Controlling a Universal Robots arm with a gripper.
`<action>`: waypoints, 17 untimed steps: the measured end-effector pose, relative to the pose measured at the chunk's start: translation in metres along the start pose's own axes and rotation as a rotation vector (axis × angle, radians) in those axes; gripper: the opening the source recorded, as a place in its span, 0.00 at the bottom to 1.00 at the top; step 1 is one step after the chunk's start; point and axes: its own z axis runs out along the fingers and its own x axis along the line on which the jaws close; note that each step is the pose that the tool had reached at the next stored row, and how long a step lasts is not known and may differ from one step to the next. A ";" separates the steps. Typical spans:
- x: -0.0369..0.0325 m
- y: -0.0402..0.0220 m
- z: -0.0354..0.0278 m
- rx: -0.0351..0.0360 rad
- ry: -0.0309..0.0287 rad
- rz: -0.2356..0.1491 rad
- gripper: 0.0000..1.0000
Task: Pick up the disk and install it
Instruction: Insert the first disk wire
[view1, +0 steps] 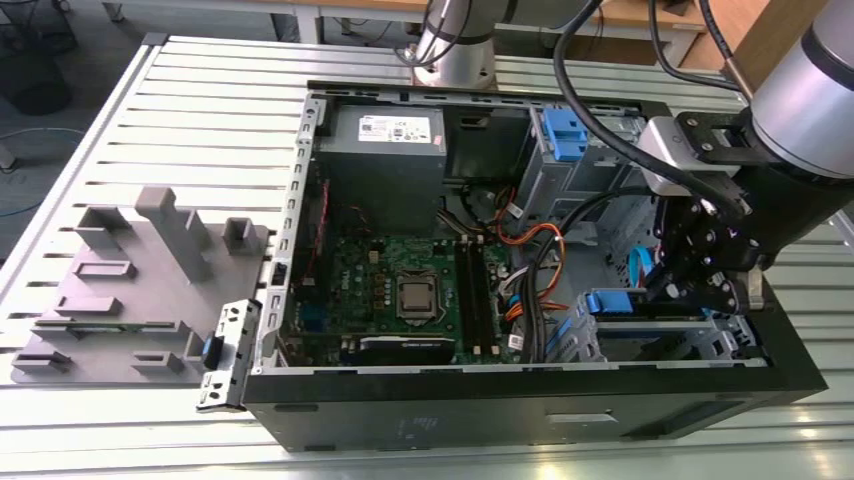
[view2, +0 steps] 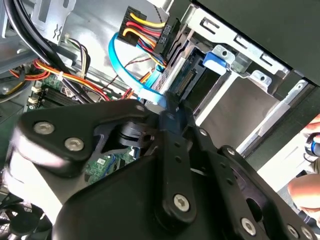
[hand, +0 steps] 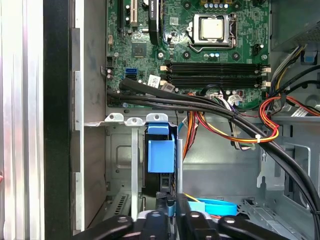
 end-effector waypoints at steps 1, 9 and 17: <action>0.0000 0.0000 0.0000 0.0000 0.0001 0.000 0.24; -0.0002 -0.0002 -0.0102 0.0000 0.0006 0.000 0.24; -0.0003 -0.0003 -0.0212 0.0000 0.0003 0.000 0.24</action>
